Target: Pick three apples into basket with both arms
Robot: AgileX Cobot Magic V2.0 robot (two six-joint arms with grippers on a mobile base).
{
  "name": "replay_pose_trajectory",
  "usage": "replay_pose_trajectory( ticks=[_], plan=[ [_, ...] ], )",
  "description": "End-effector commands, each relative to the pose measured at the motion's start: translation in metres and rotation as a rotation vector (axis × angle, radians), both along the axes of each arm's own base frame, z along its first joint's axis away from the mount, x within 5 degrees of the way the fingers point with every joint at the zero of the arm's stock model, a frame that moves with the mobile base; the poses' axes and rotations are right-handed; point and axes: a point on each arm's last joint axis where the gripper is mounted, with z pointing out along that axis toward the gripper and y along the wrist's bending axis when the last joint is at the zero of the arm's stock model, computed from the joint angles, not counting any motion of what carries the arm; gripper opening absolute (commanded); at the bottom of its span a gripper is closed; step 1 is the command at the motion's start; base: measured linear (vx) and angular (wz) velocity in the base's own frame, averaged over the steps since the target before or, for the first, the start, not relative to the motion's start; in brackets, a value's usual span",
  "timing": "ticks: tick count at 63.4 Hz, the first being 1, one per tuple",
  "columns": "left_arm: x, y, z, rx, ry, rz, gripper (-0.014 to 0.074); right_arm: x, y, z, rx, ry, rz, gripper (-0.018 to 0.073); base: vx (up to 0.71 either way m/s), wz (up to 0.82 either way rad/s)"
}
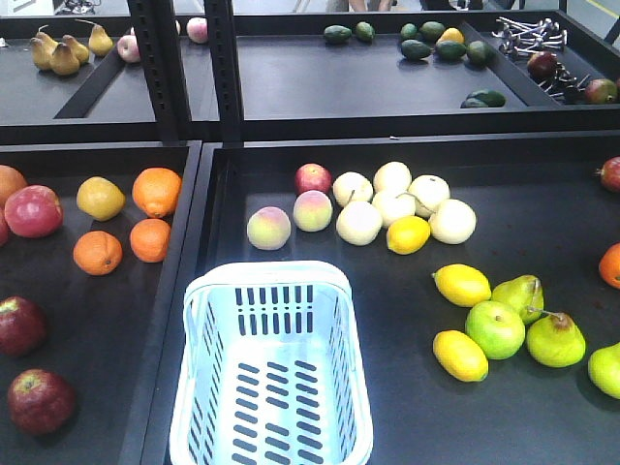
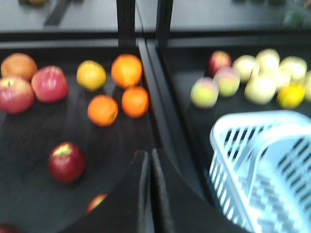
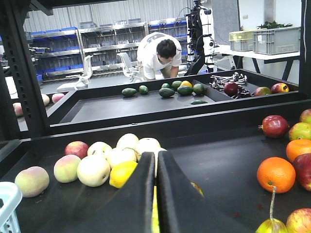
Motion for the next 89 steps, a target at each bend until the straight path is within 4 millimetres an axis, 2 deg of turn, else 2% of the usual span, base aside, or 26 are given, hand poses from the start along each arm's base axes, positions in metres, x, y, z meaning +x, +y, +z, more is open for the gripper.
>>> replay_pose_trajectory(
  ticks=[1, 8, 17, 25, 32, 43, 48, 59, 70, 76, 89],
  plan=[
    [0.013, -0.002, 0.020, 0.029, -0.004, -0.024, -0.0006, -0.001, 0.001, 0.002, -0.015, -0.071, 0.009, -0.0009, 0.00, 0.00],
    [0.022, -0.002, 0.023, 0.028, 0.001, -0.022, -0.0006, -0.001, 0.001, 0.002, -0.015, -0.071, 0.009, -0.0009, 0.00, 0.00],
    [0.024, -0.002, 0.021, 0.030, 0.010, -0.022, 0.0004, -0.001, 0.001, 0.002, -0.015, -0.071, 0.009, -0.0009, 0.00, 0.00],
    [0.023, -0.002, 0.020, 0.048, 0.017, -0.033, 0.0090, -0.001, 0.001, 0.002, -0.015, -0.071, 0.009, -0.0009, 0.00, 0.00],
    [0.023, -0.002, 0.019, 0.050, 0.032, -0.035, 0.0258, -0.001, 0.001, 0.002, -0.015, -0.071, 0.009, -0.0009, 0.00, 0.00],
    [0.022, -0.002, 0.018, 0.058, 0.049, -0.035, 0.0626, -0.001, 0.001, 0.002, -0.015, -0.071, 0.009, -0.0009, 0.00, 0.00],
    [0.023, -0.002, 0.019, 0.057, 0.034, -0.033, 0.0734, -0.001, 0.001, 0.002, -0.015, -0.071, 0.009, -0.0009, 0.00, 0.00],
    [0.028, -0.006, 0.023, 0.092, -0.028, -0.090, 0.0717, -0.001, 0.001, 0.002, -0.015, -0.071, 0.009, -0.0009, 0.00, 0.00],
    [0.040, -0.030, 0.024, 0.211, -0.044, -0.415, 0.0706, -0.001, 0.001, 0.002, -0.015, -0.071, 0.009, -0.0009, 0.00, 0.00],
    [0.051, -0.044, 0.028, 0.260, -0.084, -0.560, 0.0698, -0.001, 0.001, 0.002, -0.015, -0.071, 0.009, -0.0009, 0.00, 0.00],
    [0.084, -0.072, 0.037, 0.402, -0.120, -0.755, 0.0694, -0.001, 0.001, 0.002, -0.015, -0.071, 0.009, -0.0009, 0.00, 0.00]
  ],
)
